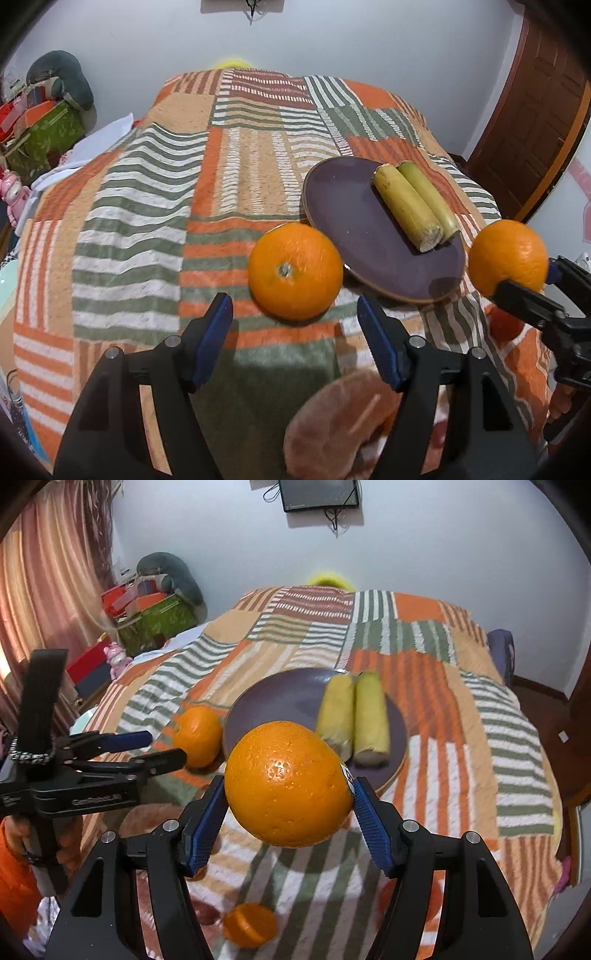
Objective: Organize fruits
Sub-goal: 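Grasp a large orange with the right tool while the left tool grasps another orange, then carry both oranges onto the purple plate beside the corn and release them, then grasp the red tomato with the right tool while the left tool grasps the pink pomelo segment, then carry the tomato and pomelo segment to the purple plate and lower them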
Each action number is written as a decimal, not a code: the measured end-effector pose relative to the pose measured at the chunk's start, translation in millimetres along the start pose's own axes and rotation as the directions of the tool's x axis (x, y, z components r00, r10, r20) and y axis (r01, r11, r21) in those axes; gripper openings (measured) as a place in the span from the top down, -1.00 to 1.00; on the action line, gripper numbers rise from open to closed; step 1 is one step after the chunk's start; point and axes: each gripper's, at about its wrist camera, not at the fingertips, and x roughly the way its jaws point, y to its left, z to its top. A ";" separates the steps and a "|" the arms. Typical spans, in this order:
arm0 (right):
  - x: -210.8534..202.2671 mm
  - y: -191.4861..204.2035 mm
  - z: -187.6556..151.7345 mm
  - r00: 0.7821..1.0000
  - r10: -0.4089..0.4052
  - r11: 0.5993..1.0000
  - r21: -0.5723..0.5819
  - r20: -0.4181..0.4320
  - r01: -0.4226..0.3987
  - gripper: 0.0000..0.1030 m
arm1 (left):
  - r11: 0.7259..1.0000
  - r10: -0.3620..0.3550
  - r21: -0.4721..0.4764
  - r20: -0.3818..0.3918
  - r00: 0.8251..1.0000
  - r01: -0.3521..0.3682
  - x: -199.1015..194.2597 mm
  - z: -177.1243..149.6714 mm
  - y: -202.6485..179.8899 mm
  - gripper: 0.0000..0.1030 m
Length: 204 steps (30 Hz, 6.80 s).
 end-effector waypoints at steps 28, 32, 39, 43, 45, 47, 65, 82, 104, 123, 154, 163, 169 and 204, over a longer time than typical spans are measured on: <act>5.5 -12.1 19.5 1.000 -0.011 1.000 -0.014 0.026 0.011 -0.25 | 1.000 -0.022 -0.007 0.073 0.997 0.023 -13.5 22.6 -2.6 -0.24; -1.3 -13.3 26.1 0.999 -0.010 1.000 -0.015 0.050 0.010 -0.25 | 0.999 -0.038 -0.001 0.113 0.993 0.038 -30.8 33.6 -9.6 -0.24; -7.6 -21.9 37.3 0.996 -0.026 0.999 -0.026 0.085 0.028 -0.25 | 0.998 -0.056 0.028 0.146 0.988 0.052 -38.7 50.4 -28.2 -0.24; -7.4 -30.1 43.7 0.994 -0.038 0.999 -0.031 0.102 0.041 -0.25 | 0.998 -0.062 0.041 0.135 0.989 0.057 -27.7 60.3 -39.0 -0.24; -6.5 -34.8 46.2 0.993 -0.041 0.999 -0.029 0.106 0.045 -0.25 | 0.997 -0.062 0.051 0.119 0.991 0.057 -16.5 66.8 -45.1 -0.24; -4.5 -39.1 48.0 0.993 -0.047 0.998 -0.031 0.108 0.051 -0.25 | 0.997 -0.063 0.056 0.103 0.993 0.057 -5.7 71.8 -49.0 -0.24; 27.1 -72.7 60.6 0.994 -0.065 0.997 -0.029 0.088 0.068 -0.25 | 0.995 -0.012 0.101 -0.036 0.999 0.015 93.5 107.7 -66.8 -0.24; 39.8 -66.0 70.0 0.997 -0.035 0.999 -0.017 0.066 0.036 -0.25 | 0.996 -0.004 0.086 0.020 1.000 0.003 74.9 113.6 -60.3 -0.55; 85.6 2.5 60.3 0.996 0.065 0.992 -0.107 -0.068 -0.072 -0.27 | 0.999 0.039 -0.005 0.096 0.995 -0.039 11.6 85.1 5.7 -0.55; 8.3 -10.7 53.2 0.999 -0.017 0.997 -0.077 0.039 0.020 -0.33 | 0.999 0.035 0.026 0.123 0.992 -0.038 -50.5 52.2 -12.9 -0.55; -55.6 -47.8 -23.0 0.992 -0.124 0.986 0.109 -0.015 0.125 -0.34 | 0.998 0.017 0.056 -0.067 0.998 -0.013 -54.6 -61.0 -25.5 -0.36; -36.4 -57.5 -41.0 0.990 -0.111 0.984 0.130 -0.086 0.122 -0.34 | 0.997 0.045 0.069 -0.103 0.994 -0.038 -22.8 -62.8 -25.0 -0.36; -22.8 -61.6 -54.6 0.986 -0.093 0.982 0.149 -0.137 0.114 -0.33 | 0.998 0.017 0.070 -0.090 0.996 -0.011 -17.0 -53.4 -27.3 -0.11; -32.2 -61.4 -42.2 0.994 -0.067 0.989 0.126 -0.087 0.077 0.15 | 1.000 0.001 0.000 0.055 0.998 -0.001 -49.7 -16.3 -23.3 0.31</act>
